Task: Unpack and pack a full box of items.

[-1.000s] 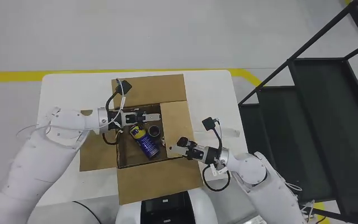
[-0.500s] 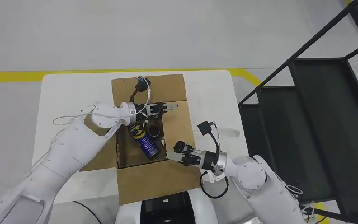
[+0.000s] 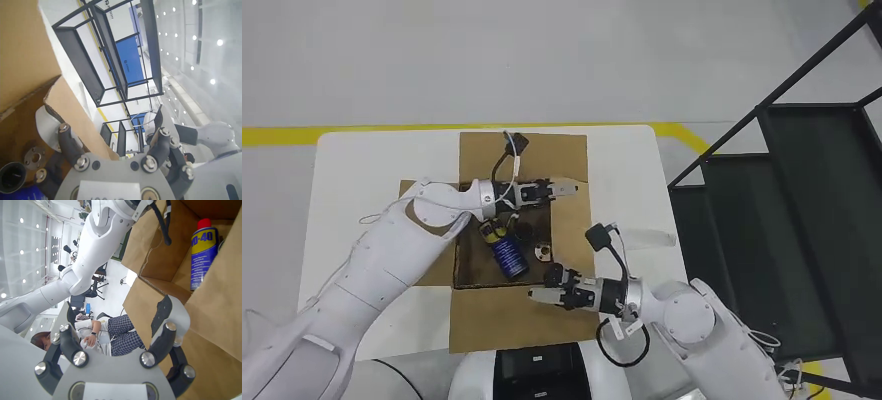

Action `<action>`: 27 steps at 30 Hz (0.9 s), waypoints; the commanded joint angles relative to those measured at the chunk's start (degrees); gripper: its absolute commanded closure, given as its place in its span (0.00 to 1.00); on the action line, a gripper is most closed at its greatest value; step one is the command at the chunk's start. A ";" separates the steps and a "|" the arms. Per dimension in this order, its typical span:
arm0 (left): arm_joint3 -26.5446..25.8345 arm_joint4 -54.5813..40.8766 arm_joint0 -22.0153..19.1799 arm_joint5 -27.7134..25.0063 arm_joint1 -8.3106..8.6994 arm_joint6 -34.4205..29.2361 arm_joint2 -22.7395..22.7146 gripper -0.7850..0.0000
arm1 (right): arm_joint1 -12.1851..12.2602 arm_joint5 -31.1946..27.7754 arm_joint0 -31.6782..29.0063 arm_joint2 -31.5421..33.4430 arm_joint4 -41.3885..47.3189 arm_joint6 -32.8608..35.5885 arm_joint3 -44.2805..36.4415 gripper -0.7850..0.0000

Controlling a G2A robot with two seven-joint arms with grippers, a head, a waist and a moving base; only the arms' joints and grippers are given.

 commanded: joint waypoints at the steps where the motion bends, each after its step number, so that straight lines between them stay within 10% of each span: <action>1: -1.37 -0.65 0.23 -0.13 0.00 -1.54 -0.44 0.00 | 0.08 0.21 -0.21 -0.23 -0.55 0.11 -1.00 0.00; 16: -1.00 -4.88 -1.59 -1.12 -3.14 -8.26 1.17 0.00 | 1.04 10.50 -11.26 7.73 -6.37 -13.20 -8.55 0.00; 27: -2.21 -2.98 4.61 -0.72 1.93 -11.88 -12.73 0.00 | 1.04 19.38 -13.07 13.31 -1.68 -17.75 -2.60 0.00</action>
